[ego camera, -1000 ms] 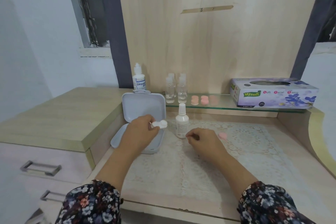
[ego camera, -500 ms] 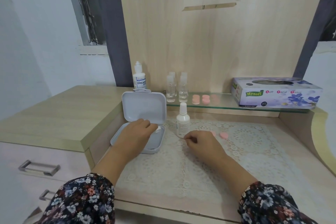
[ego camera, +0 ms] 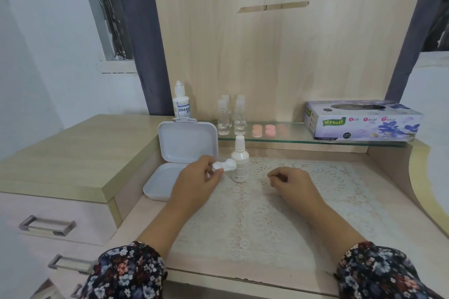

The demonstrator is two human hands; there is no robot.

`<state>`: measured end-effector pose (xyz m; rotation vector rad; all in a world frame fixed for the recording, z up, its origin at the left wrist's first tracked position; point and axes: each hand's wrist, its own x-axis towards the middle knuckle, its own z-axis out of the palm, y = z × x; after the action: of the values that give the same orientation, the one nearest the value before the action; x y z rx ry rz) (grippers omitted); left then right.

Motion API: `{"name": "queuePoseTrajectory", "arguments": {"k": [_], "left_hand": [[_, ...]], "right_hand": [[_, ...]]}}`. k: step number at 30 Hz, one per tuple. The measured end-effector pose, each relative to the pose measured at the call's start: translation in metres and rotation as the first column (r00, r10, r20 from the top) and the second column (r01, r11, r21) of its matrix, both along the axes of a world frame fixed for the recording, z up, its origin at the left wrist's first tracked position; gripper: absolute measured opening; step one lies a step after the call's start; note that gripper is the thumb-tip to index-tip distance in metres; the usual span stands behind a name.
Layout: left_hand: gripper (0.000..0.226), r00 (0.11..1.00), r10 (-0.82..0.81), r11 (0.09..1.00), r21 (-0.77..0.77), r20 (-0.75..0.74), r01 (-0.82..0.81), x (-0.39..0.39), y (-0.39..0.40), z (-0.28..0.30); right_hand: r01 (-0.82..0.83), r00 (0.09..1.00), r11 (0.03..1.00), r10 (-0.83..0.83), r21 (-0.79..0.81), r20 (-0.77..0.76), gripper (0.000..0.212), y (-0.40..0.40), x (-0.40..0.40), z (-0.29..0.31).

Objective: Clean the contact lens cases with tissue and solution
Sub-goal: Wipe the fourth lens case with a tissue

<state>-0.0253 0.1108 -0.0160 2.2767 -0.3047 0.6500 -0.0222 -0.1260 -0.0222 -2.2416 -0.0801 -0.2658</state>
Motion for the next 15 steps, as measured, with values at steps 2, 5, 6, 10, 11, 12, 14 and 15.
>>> {"name": "queuePoseTrajectory", "arguments": {"k": [2,5,6,10,11,12,14,15], "left_hand": [[0.011,0.997,-0.079,0.997,0.025,-0.017,0.08,-0.008,-0.02,-0.001],[0.014,0.986,-0.152,0.982,0.105,-0.063,0.158,-0.011,-0.051,-0.005],[0.016,0.983,-0.157,0.977,0.13,-0.096,0.168,-0.01,-0.061,-0.007],[0.018,0.971,-0.162,0.968,0.163,-0.177,0.191,0.001,-0.095,-0.011],[0.02,0.969,-0.163,0.968,0.162,-0.187,0.194,0.003,-0.1,-0.012],[0.022,0.967,-0.162,0.969,0.154,-0.197,0.194,0.005,-0.104,-0.014],[0.025,0.963,-0.154,0.973,0.139,-0.219,0.187,0.009,-0.108,-0.02],[0.026,0.961,-0.151,0.973,0.138,-0.232,0.186,0.011,-0.108,-0.023]], "right_hand": [[0.032,0.999,0.998,-0.032,0.056,-0.003,0.018,-0.01,-0.001,0.001],[0.072,0.997,0.993,-0.072,0.09,-0.006,0.019,-0.023,-0.003,0.001],[0.087,0.996,0.992,-0.087,0.09,-0.005,0.019,-0.027,-0.004,0.001],[0.143,0.989,0.979,-0.146,0.144,0.008,0.019,-0.042,-0.004,-0.003],[0.153,0.988,0.975,-0.156,0.163,0.004,0.019,-0.044,-0.005,-0.005],[0.158,0.987,0.972,-0.16,0.175,0.0,0.02,-0.046,-0.007,-0.008],[0.158,0.987,0.968,-0.16,0.196,-0.005,0.022,-0.047,-0.008,-0.011],[0.156,0.987,0.967,-0.158,0.202,-0.003,0.022,-0.048,-0.008,-0.012]]}}
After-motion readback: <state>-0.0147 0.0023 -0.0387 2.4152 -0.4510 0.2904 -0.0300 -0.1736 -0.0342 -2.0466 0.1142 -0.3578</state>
